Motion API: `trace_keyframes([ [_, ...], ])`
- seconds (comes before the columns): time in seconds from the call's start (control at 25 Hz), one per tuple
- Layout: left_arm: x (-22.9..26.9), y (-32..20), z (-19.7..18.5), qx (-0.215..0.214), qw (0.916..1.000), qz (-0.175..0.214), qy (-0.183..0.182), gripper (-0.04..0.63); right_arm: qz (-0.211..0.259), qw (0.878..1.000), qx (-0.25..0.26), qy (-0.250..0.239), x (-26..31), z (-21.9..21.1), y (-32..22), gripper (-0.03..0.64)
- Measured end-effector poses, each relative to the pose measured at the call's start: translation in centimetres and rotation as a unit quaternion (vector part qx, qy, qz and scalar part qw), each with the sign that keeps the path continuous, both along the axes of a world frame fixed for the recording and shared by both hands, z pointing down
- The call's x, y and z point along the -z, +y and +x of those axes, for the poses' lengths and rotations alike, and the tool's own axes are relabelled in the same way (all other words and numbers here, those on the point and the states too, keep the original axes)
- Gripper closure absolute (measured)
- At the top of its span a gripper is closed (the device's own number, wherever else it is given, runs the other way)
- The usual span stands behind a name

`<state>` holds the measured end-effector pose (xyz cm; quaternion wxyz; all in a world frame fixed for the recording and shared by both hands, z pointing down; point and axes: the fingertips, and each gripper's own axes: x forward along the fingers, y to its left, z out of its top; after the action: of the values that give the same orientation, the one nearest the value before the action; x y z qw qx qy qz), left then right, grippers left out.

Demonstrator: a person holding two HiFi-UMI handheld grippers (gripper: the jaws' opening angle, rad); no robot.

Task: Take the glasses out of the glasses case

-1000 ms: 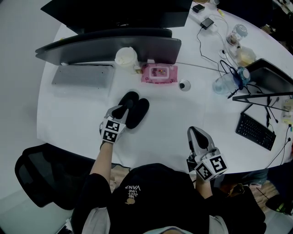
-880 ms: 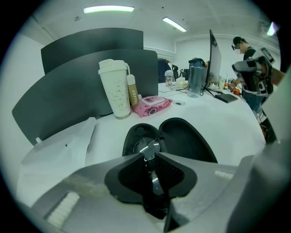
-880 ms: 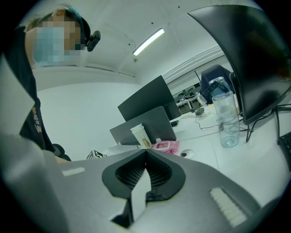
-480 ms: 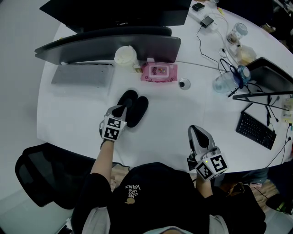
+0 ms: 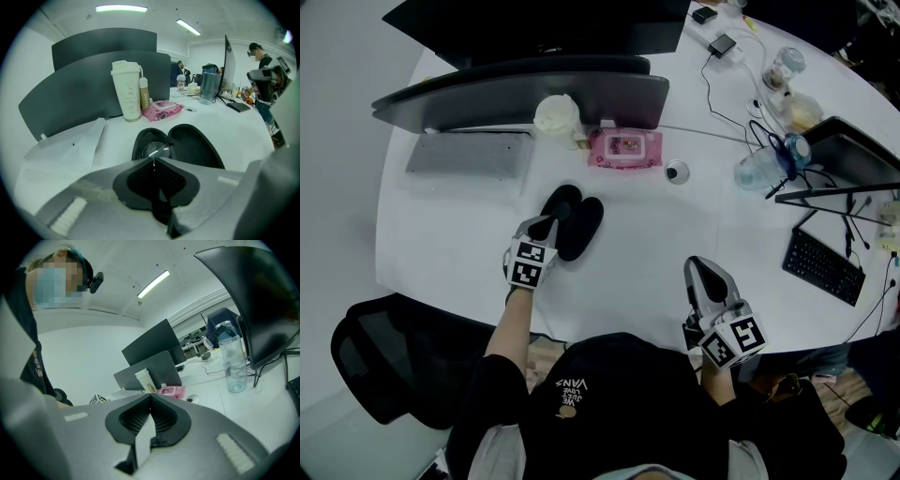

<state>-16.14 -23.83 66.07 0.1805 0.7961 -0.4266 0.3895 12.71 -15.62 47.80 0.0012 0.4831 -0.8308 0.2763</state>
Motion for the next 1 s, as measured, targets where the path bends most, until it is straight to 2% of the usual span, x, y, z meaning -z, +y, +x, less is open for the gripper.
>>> trace_keyframes([
  [0.52,2.2,0.1,-0.1,0.0,0.9996,0.028,0.011,0.586,0.013,1.0,0.006,-0.003,1.0,-0.5,0.6,0.615],
  [1.0,5.5,0.7,-0.2,0.005,0.9974,0.069,0.022,0.586,0.033,0.999,0.016,-0.003,2.5,-1.0,1.9,0.615],
])
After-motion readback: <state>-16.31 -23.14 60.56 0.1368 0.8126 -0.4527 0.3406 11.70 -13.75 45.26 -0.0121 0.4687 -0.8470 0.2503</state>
